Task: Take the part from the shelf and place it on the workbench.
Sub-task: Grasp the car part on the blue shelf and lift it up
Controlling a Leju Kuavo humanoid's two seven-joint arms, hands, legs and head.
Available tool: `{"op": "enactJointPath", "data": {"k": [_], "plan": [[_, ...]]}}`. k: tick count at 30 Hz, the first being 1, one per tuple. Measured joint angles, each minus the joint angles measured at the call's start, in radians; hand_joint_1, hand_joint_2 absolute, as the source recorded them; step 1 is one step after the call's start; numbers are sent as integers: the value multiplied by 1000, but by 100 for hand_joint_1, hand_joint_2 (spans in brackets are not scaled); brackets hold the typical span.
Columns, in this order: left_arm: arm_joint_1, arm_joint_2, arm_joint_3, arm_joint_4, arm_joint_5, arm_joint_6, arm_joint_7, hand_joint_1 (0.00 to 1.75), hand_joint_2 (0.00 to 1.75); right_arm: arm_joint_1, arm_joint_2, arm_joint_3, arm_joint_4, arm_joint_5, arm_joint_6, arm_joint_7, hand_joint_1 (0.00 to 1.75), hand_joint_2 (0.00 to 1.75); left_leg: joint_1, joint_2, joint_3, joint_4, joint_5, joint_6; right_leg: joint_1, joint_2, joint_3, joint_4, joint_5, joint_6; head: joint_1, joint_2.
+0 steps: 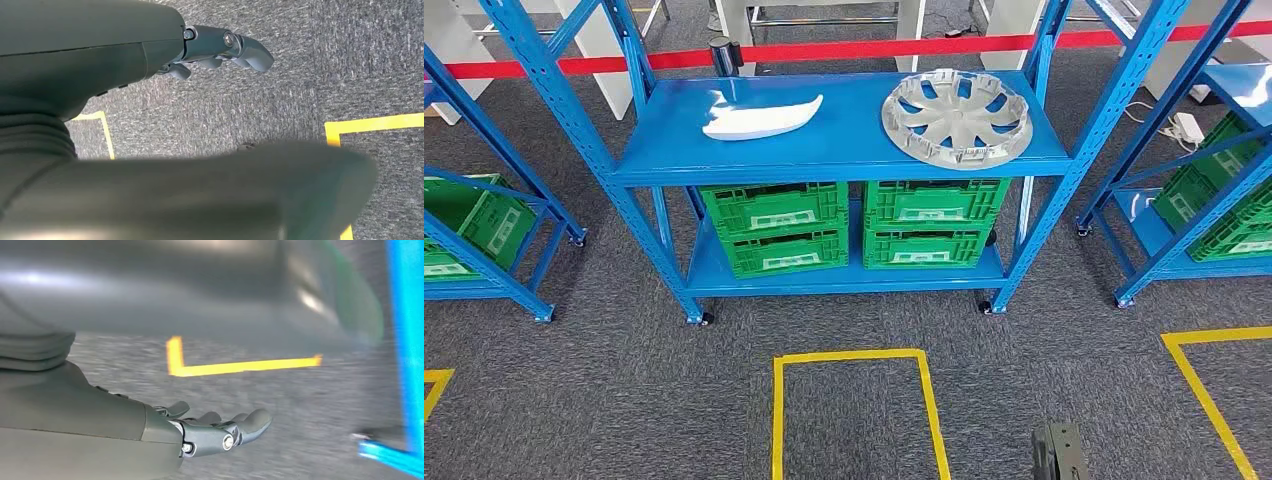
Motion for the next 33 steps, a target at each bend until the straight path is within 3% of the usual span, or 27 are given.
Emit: {"op": "enactJointPath", "data": {"k": [15,20,24,33], "plan": [[-19,-20,147,25,-92,28,21,0,0,-21,-12,164,-422,-151,62,-104,0,0,-2,-2,-2,0,1,0,-1,-2,0,1,1,1,1,0],[-36,-23,308,42,-242,111,127,0,0,-40,-24,344,-962,-406,181,-285,0,0,-4,3,-2,0,3,0,-6,3,-8,4,1,1,-1,0],[-44,-29,378,50,-269,120,130,0,0,-22,-29,432,-1189,-461,213,-308,0,0,0,-11,0,0,3,-1,-1,-11,1,1,-2,0,1,0],[-50,-45,436,59,-267,107,98,0,0,-23,-29,504,-1343,-449,221,-305,0,0,-1,-10,1,0,3,-1,-1,-10,1,1,-2,0,1,0]]}}
